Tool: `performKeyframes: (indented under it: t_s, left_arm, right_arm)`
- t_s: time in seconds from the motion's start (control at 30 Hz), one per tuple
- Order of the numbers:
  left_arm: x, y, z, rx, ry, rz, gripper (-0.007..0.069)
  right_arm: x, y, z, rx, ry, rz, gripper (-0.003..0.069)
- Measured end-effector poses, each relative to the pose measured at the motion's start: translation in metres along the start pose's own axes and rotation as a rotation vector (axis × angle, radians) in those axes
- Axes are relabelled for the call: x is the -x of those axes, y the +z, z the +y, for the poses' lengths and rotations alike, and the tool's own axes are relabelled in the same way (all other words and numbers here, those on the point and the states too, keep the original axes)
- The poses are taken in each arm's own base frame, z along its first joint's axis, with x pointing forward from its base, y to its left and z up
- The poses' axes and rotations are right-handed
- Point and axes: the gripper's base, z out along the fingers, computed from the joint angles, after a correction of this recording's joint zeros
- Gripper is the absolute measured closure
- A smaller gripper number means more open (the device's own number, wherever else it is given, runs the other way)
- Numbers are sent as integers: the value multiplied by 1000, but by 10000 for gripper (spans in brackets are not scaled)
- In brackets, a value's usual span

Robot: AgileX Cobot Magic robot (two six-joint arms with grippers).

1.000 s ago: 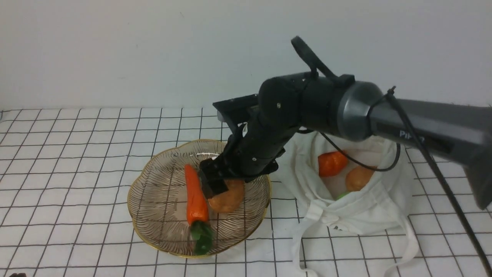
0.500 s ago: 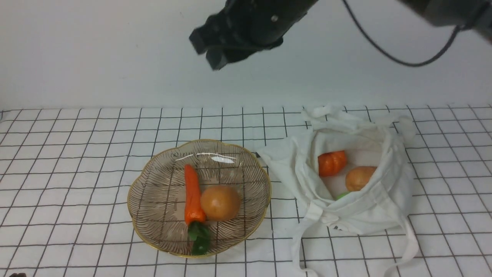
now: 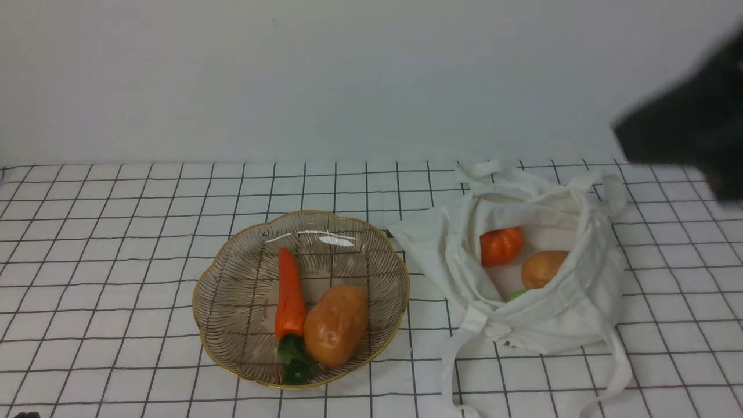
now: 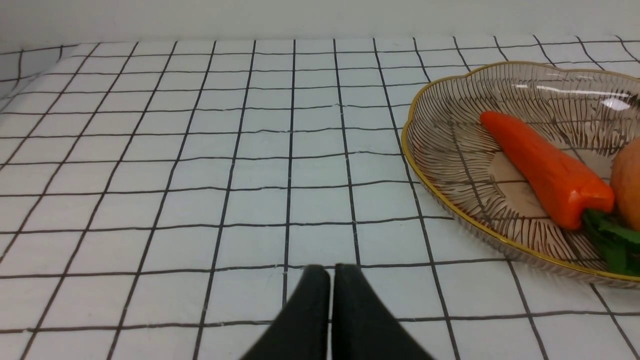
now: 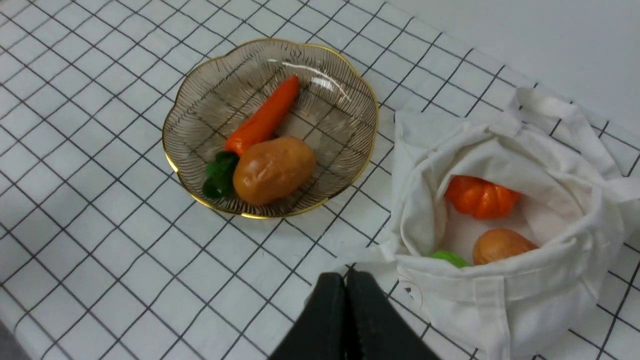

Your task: Take vegetables from bag on white checkered tablecloth place on plate.

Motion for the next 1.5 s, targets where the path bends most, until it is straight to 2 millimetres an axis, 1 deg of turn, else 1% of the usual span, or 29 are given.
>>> performKeyframes:
  t_s: [0.03, 0.07, 0.1, 0.13, 0.17, 0.2, 0.23, 0.3, 0.33, 0.4, 0.5, 0.57, 1.23, 1.37, 1.43, 1.5]
  left_arm:
    - [0, 0, 0, 0, 0, 0, 632]
    - [0, 0, 0, 0, 0, 0, 632]
    - [0, 0, 0, 0, 0, 0, 632]
    - [0, 0, 0, 0, 0, 0, 632]
    - [0, 0, 0, 0, 0, 0, 632]
    - [0, 0, 0, 0, 0, 0, 632]
    - [0, 0, 0, 0, 0, 0, 632]
    - [0, 0, 0, 0, 0, 0, 632]
    - [0, 0, 0, 0, 0, 0, 632]
    - [0, 0, 0, 0, 0, 0, 632]
    - [0, 0, 0, 0, 0, 0, 632]
    - [0, 0, 0, 0, 0, 0, 632]
    - [0, 0, 0, 0, 0, 0, 632]
    - [0, 0, 0, 0, 0, 0, 632]
    - [0, 0, 0, 0, 0, 0, 632]
    - [0, 0, 0, 0, 0, 0, 632]
  right_arm:
    - [-15, -2, 0, 0, 0, -45, 671]
    - [-22, -7, 0, 0, 0, -106, 671]
    - [-38, -3, 1, 1, 7, -127, 671]
    - [-49, -3, 1, 2, 7, -172, 671]
    - [-52, -2, 1, 2, 7, -187, 671]
    - [-82, 0, 2, 10, 17, -324, 673]
    - [-93, 1, 2, 13, 22, -380, 673]
    - [-113, 2, 3, 19, 31, -500, 673]
    - [-122, 5, 3, 22, 35, -524, 673]
    - [-132, 5, 3, 23, 38, -576, 673]
    - [-136, 4, 3, 23, 39, -619, 673]
    - [-135, 3, 3, 23, 39, -630, 673]
    - [-136, 2, 3, 23, 39, -642, 673]
    - [-147, 1, 2, -4, 36, -669, 673]
    - [-156, 3, -2, -63, 48, -672, 673]
    - [-172, 12, -7, -154, 75, -645, 673]
